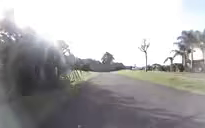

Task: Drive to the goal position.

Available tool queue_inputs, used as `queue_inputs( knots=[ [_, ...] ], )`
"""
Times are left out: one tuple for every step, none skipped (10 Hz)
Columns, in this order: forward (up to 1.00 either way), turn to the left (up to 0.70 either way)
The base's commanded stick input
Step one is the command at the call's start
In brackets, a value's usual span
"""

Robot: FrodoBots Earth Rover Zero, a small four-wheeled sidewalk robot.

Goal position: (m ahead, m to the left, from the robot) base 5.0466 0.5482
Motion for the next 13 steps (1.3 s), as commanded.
queue_inputs(
  knots=[
    [1.00, 0.00],
    [1.00, 0.00],
    [1.00, 0.00],
    [1.00, 0.00],
    [1.00, 0.00],
    [1.00, 0.00],
    [1.00, 0.00],
    [1.00, 0.00],
    [1.00, 0.00],
    [1.00, 0.09],
    [1.00, 0.25],
    [1.00, 0.27],
    [1.00, 0.00]
  ],
)
